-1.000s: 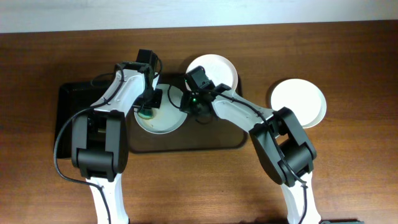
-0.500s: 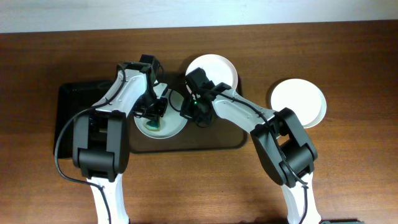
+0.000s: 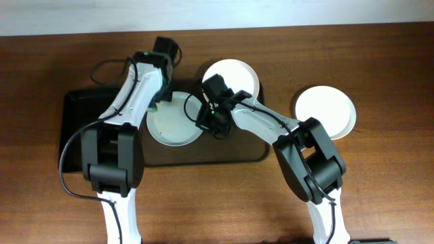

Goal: Clean dirty plates on tray and stack at the side
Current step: 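Scrub the pale blue-green plate with the sponge in the left gripper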

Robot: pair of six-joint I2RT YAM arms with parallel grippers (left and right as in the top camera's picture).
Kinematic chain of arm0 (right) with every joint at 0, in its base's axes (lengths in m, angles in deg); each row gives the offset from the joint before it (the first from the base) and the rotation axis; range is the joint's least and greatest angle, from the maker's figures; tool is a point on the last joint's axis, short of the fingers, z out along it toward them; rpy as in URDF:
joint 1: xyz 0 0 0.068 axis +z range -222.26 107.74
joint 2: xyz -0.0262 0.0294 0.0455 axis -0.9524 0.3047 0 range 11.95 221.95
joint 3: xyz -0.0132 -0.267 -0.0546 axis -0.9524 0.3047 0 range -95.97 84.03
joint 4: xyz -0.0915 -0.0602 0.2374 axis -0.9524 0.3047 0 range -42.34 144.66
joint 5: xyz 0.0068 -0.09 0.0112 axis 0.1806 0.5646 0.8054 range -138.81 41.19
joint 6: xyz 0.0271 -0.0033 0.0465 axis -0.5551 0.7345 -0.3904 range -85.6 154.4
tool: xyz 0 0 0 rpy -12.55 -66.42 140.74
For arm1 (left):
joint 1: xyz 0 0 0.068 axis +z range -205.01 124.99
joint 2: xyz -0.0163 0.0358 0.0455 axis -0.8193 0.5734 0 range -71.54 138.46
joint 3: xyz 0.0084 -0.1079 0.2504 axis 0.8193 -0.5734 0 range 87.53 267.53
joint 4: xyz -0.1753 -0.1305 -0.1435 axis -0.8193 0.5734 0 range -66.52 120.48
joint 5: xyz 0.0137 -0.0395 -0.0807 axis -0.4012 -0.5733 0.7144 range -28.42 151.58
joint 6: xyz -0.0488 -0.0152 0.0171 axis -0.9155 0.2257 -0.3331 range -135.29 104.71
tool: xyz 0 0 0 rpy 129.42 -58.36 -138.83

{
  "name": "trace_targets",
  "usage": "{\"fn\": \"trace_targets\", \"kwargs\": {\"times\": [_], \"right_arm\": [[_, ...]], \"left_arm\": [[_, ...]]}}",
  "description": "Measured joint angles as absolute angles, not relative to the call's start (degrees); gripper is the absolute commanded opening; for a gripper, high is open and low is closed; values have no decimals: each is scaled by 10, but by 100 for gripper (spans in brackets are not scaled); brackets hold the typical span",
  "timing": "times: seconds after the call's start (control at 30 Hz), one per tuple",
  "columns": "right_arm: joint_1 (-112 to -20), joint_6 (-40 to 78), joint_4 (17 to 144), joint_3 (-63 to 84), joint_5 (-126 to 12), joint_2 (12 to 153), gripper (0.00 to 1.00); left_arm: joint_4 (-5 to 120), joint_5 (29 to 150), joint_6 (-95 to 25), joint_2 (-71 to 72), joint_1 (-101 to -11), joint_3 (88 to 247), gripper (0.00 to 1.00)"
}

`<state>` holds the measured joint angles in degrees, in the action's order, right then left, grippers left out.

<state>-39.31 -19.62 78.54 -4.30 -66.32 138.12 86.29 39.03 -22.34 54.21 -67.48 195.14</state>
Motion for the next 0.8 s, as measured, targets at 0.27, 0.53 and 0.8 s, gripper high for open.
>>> {"fn": "trace_targets", "kwargs": {"times": [0.27,0.53,0.8], "right_arm": [[-393,-196,785,-43,-663,1381,4],[-395,-196,784,-43,-664,1381,4],[-397,-200,779,-43,-663,1382,4]], "left_arm": [[972,581,-227,541,-676,1984,1],[849,700,-205,531,-673,1793,1],[709,626,-212,478,-685,1702,1]]}}
